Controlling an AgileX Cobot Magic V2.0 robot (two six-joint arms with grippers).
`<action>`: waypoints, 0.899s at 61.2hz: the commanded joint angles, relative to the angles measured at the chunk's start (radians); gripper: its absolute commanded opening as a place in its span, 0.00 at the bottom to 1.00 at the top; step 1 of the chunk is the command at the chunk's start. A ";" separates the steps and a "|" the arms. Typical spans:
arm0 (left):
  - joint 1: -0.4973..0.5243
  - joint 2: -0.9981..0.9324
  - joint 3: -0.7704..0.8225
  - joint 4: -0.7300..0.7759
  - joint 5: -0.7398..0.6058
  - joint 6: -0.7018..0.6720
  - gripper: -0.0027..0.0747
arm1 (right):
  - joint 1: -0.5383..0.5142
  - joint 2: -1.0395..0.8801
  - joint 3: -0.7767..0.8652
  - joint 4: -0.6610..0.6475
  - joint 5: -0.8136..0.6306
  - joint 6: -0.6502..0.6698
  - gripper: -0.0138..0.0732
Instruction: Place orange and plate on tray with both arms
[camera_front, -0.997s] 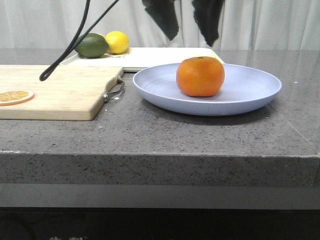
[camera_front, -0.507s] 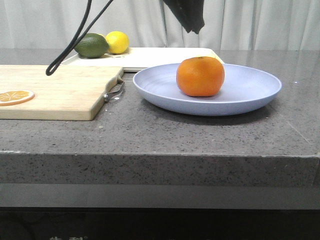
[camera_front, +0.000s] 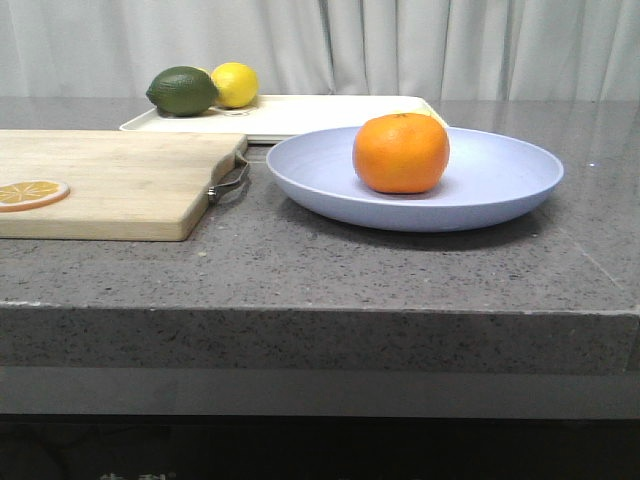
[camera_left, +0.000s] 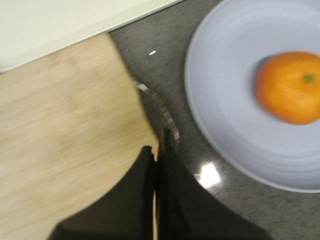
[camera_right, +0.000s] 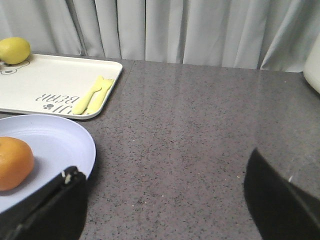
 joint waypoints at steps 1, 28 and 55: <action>0.077 -0.125 0.074 0.008 -0.029 -0.019 0.01 | -0.005 0.009 -0.038 0.002 -0.083 -0.006 0.90; 0.379 -0.572 0.720 -0.015 -0.383 -0.023 0.01 | -0.005 0.012 -0.038 0.002 -0.093 -0.006 0.90; 0.388 -1.183 1.218 -0.019 -0.695 -0.023 0.01 | -0.005 0.015 -0.030 0.002 -0.102 -0.006 0.90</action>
